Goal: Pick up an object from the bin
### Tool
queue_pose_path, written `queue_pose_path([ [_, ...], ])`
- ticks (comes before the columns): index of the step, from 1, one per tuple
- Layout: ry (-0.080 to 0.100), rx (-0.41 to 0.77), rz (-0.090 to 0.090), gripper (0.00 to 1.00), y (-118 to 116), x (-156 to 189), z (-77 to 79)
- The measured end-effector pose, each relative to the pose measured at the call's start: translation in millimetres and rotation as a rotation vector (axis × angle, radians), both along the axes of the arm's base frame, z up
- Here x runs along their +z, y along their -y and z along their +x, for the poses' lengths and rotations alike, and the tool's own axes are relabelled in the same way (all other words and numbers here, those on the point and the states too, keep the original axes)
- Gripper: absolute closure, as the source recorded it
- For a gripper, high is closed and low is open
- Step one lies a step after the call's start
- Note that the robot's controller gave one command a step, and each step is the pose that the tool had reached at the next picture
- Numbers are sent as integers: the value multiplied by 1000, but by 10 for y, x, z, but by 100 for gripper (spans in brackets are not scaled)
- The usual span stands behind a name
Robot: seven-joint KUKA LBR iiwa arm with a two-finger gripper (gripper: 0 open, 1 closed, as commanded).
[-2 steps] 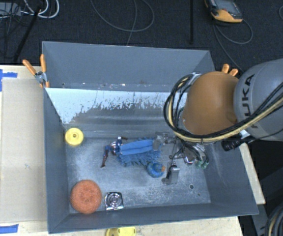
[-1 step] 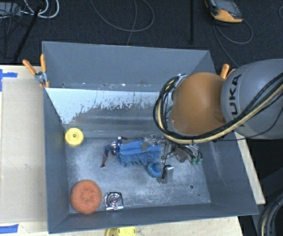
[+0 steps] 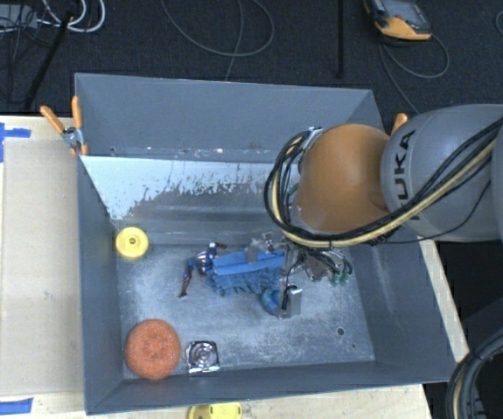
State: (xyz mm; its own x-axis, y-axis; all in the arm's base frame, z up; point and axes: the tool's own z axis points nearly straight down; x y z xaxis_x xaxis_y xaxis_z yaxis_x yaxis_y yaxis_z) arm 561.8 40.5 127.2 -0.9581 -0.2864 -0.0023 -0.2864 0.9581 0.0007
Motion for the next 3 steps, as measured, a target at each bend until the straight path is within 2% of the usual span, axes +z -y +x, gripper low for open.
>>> queue_pose_path([
  [1, 1, -126, 0, 0, 24, -285, 248],
  [2, 2, -68, 0, 100, -383, -567, 472],
  [3, 2, -68, 0, 100, -382, -567, 472],
])
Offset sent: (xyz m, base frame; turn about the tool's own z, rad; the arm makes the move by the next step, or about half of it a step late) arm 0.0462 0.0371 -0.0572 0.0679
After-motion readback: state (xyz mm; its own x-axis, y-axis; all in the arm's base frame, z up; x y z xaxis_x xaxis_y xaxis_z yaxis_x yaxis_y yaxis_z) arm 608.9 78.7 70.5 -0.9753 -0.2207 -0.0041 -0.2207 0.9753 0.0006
